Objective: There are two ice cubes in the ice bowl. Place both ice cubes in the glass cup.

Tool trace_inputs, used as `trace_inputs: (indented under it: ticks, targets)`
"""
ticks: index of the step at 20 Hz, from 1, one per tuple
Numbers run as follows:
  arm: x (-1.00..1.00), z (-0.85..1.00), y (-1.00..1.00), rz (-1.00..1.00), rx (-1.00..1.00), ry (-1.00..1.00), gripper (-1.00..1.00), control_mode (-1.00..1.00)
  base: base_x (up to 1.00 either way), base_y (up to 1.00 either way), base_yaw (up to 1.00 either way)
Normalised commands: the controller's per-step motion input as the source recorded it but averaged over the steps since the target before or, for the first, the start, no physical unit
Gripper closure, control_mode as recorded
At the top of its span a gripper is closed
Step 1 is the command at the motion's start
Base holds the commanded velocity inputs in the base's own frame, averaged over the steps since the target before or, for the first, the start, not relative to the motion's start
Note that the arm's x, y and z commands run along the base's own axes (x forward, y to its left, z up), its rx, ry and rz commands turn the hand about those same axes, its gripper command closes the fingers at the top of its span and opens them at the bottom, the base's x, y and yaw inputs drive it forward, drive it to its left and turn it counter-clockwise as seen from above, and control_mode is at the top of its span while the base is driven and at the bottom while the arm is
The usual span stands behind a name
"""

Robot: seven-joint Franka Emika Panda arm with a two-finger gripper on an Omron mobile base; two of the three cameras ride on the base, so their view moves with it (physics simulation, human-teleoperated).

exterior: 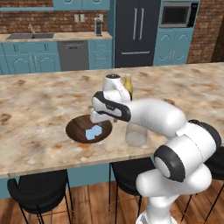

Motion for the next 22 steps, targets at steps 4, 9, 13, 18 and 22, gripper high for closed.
trace_inputs:
  ticks: [4,9,13,18,22]
  targets:
    - [0.06,-0.47,0.0,0.09,-0.03,-0.01,-1.0,-1.0,0.0,0.0,0.0]
    - [0.21,-0.41,0.0,0.07,-0.01,0.0,-1.0,-1.0,0.0,0.0,0.0]
    - [0.29,-0.36,0.0,0.06,0.0,0.0,-1.0,-1.0,0.0,0.0,0.0]
    - [0.35,-0.13,0.0,0.04,0.0,0.0,-1.0,-1.0,0.0,0.0,0.0]
    - [0.37,-0.04,0.05,0.01,0.0,0.0,-1.0,-1.0,0.0,0.0,0.0]
